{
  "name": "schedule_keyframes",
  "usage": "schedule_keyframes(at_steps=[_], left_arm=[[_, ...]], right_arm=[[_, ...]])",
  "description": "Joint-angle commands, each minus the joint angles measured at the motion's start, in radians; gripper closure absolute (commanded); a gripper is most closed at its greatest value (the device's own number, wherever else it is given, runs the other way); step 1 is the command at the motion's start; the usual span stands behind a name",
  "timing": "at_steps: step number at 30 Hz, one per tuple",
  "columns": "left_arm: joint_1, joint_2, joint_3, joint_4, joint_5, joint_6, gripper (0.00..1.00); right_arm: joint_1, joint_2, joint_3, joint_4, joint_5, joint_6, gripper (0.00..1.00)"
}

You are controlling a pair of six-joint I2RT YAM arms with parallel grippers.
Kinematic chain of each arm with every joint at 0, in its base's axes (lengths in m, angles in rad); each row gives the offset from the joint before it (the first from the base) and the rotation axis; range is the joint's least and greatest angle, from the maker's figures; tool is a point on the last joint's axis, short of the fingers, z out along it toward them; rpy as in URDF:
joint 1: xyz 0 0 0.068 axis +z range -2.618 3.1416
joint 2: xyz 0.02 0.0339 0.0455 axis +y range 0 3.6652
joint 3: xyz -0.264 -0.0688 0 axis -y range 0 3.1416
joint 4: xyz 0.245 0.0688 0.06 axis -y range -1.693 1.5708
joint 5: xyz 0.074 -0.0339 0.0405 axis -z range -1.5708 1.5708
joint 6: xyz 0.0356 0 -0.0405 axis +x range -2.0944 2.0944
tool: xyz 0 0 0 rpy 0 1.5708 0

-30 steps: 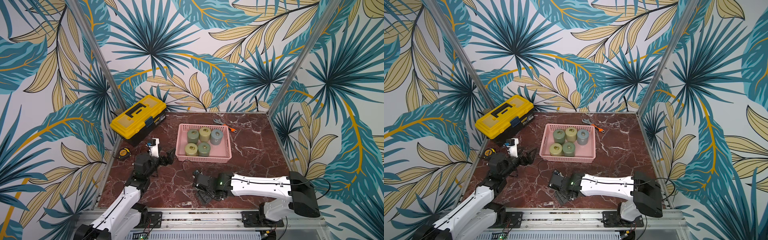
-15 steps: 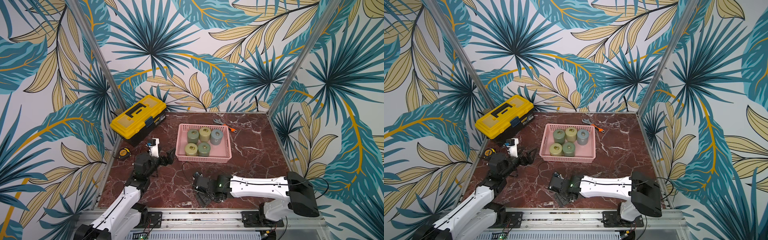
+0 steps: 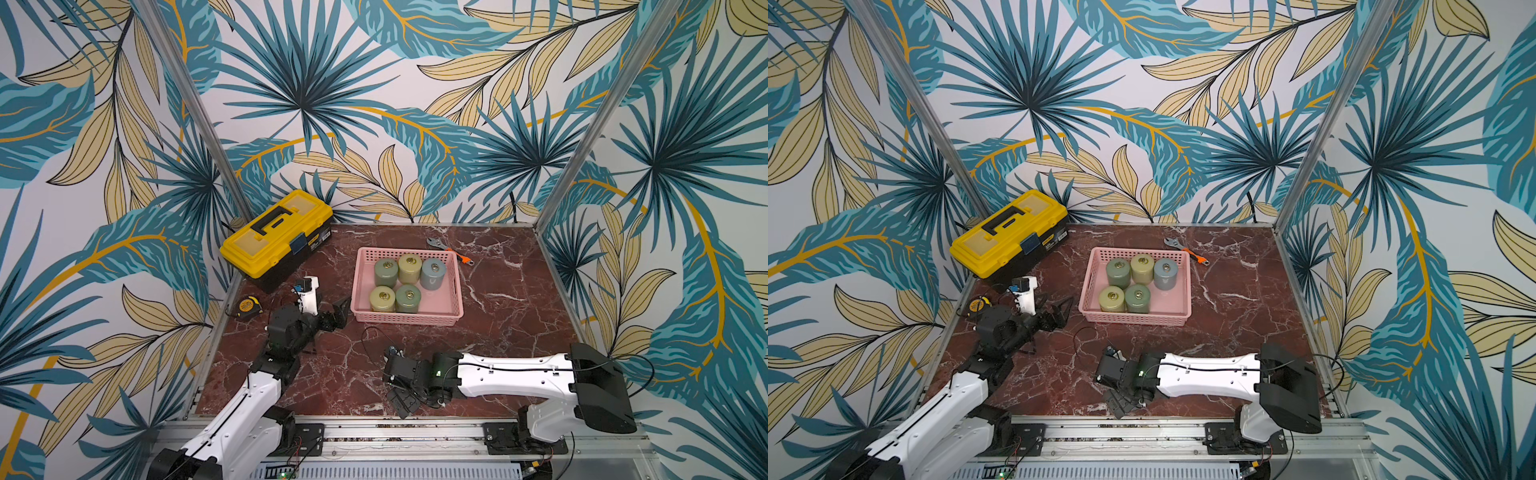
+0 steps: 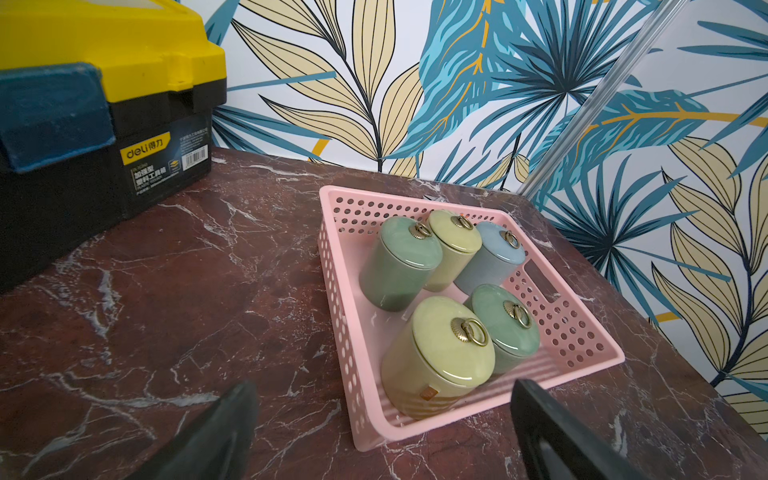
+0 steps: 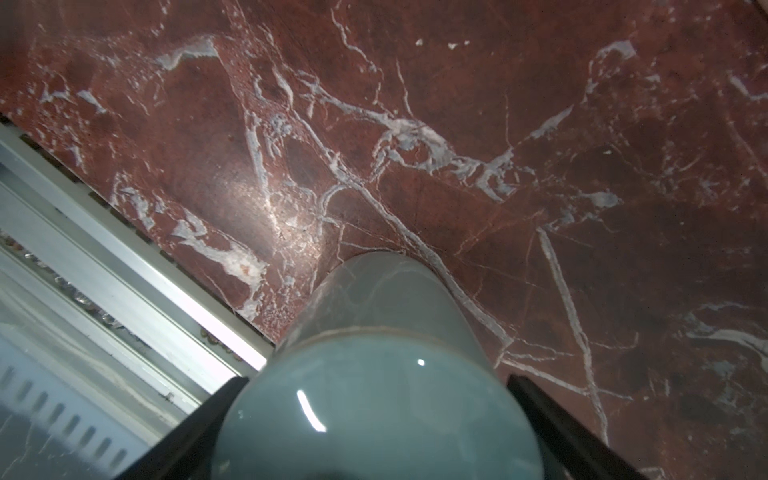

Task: Take the tea canister out of the basket
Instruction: Place the tea canister at the center of the board.

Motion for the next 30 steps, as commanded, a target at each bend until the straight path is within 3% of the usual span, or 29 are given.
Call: schedule_keyframes(at_steps=[1,16,23,30], left_arm=[[0.000,-0.002,-0.035,0.021,-0.010,0.005,0.00],[0.000,-0.013,-0.025,-0.006,-0.031,0.003,0.00],[0.001,-0.033,0.000,-0.066,-0.087,-0.021,0.00],[0.000,-0.002,0.159,-0.293,-0.033,-0.014,0.00]], right_arm=[[0.007,-0.022,-0.003,0.000,0.022,0.004,0.01],[-0.024,-0.137,0.095,-0.080,0.157,-0.078,0.01],[-0.185,-0.228,0.101,-0.092,0.140,-0.169,0.01],[-0.398,-0.294,0.085,-0.082,0.089,-0.269,0.01]])
